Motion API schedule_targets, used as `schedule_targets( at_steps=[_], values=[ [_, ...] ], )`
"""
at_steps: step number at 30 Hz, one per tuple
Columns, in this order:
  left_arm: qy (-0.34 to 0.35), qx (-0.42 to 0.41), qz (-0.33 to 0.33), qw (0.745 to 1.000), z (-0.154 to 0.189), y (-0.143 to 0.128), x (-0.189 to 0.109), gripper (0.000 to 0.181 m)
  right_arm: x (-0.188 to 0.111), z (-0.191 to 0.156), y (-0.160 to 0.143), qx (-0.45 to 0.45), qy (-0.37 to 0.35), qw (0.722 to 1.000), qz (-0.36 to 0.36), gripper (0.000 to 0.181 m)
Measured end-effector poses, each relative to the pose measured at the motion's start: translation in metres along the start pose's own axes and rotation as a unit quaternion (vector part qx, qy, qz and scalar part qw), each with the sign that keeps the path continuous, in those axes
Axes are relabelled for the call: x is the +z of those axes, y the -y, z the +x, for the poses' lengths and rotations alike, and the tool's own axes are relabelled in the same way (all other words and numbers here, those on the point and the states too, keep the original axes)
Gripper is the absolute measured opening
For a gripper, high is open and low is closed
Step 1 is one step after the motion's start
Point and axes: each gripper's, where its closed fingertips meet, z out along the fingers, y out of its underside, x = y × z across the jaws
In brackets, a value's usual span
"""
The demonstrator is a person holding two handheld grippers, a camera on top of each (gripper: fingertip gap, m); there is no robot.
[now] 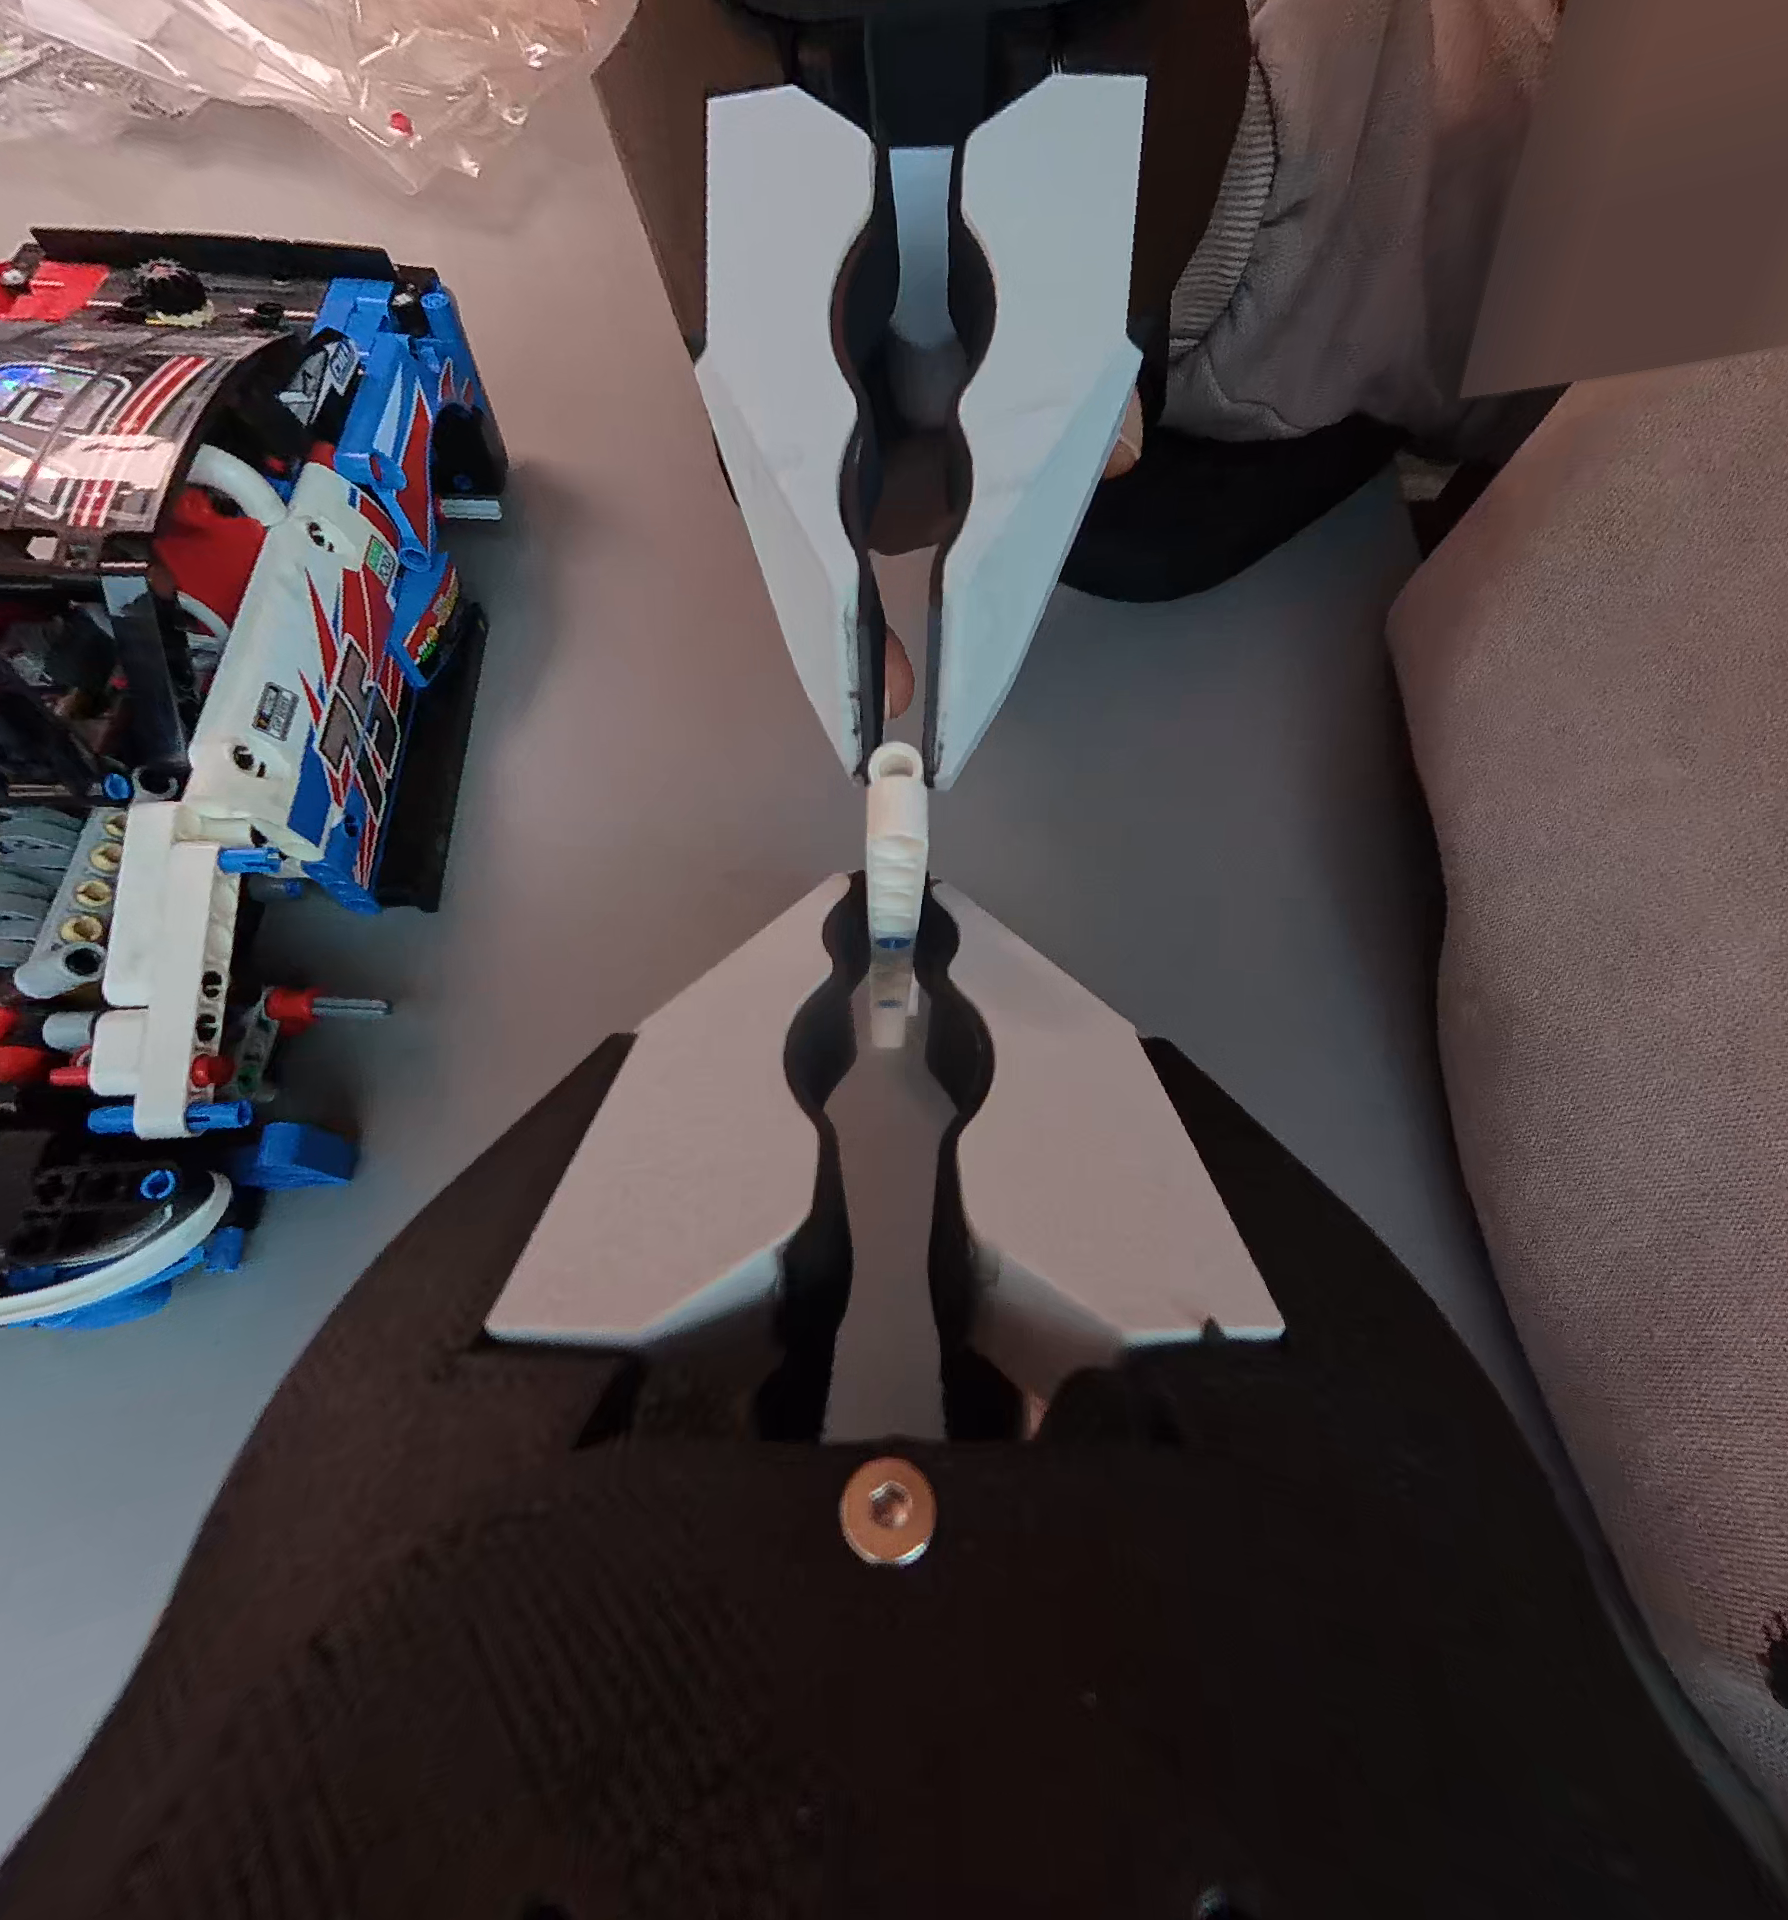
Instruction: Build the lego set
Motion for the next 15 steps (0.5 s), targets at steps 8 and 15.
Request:
schedule_targets(
  at_steps=[8, 15],
  values=[
    [-0.013, -0.020, -0.009, 1.000, 0.0033, 0.0019, 0.0039, 0.006, 0.0025, -0.0025, -0.0023, 0.002, 0.008, 1.000, -0.005, 0.004],
    [0.017, 0.019, -0.098, 0.995, -0.0010, 0.0014, 0.0064, 0.005, 0.0023, -0.0030, -0.0025, -0.060, -0.012, 0.996, -0.062, 0.004]
  ],
)
